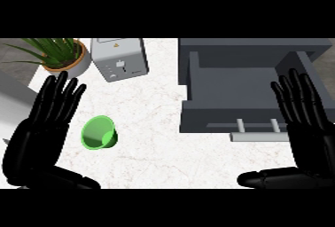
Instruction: Pick up the cup, place it into the drawer and close the drawer
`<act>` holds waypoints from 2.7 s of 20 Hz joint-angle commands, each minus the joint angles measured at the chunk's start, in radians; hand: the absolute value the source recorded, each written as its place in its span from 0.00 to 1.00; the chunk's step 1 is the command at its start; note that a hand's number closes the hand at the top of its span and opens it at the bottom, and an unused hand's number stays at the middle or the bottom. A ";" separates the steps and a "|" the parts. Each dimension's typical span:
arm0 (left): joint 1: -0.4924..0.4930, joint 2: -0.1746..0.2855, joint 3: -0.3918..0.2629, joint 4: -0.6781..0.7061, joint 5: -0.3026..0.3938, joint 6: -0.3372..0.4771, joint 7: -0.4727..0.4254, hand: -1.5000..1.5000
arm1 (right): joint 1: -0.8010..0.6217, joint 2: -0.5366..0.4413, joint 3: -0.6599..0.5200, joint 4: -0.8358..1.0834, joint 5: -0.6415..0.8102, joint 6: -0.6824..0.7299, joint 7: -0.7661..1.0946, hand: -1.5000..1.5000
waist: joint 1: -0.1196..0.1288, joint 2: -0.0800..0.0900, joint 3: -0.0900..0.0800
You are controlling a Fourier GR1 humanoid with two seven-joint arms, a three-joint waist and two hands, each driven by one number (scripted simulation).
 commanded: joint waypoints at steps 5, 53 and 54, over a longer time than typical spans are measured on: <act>0.049 -0.035 -0.032 -0.018 -0.022 -0.011 -0.006 0.00 | -0.061 0.002 -0.023 0.008 -0.002 0.000 0.046 0.00 | 0.002 -0.001 0.000; -0.066 0.028 0.160 0.885 -0.220 -0.082 -0.554 0.00 | -0.144 0.006 -0.049 0.029 0.005 0.009 0.109 0.00 | 0.001 0.000 0.000; -0.076 0.051 0.170 0.911 -0.205 -0.114 -0.539 0.00 | -0.039 -0.016 -0.092 -0.012 -0.057 0.073 0.058 0.00 | -0.002 0.000 0.000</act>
